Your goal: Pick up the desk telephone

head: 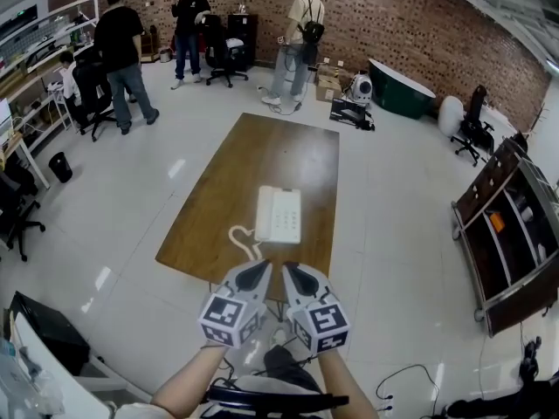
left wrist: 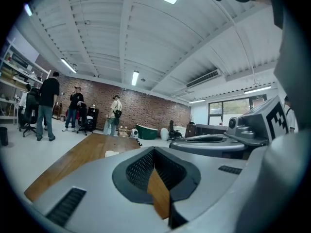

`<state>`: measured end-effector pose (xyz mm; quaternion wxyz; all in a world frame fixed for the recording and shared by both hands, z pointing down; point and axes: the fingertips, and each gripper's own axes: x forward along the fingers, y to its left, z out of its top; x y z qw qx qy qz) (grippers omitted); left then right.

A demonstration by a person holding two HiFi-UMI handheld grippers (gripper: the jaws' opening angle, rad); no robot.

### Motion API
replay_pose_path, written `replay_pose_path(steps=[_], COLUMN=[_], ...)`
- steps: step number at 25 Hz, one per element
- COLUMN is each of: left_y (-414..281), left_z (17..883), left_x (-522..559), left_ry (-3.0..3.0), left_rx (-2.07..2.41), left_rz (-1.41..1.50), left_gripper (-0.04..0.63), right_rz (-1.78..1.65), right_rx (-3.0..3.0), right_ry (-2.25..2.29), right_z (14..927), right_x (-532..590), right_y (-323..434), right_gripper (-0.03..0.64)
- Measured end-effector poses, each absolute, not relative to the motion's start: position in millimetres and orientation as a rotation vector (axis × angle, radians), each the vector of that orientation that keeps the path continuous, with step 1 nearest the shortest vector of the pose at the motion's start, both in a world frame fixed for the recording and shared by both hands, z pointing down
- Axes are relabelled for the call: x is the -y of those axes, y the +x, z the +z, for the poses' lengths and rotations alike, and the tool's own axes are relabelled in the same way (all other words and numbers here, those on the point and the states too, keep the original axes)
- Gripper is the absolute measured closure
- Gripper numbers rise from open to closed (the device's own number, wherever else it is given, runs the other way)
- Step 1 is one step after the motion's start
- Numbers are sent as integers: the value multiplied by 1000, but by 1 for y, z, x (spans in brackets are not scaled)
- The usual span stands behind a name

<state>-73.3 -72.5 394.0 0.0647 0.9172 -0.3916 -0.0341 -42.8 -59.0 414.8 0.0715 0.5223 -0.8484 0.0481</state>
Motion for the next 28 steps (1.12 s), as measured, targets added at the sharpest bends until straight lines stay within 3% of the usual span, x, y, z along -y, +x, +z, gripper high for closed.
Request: replay_pose_path(steps=[28], left_y=[-23], left_z=[445], left_x=[230], left_ry=[2661], left_rx=[1237], left_rz=[63], left_gripper=[586], right_rz=[327], right_rx=[2557], right_ry=[1484], right_z=[467], right_x=[213], right_y=[17], right_gripper=[596])
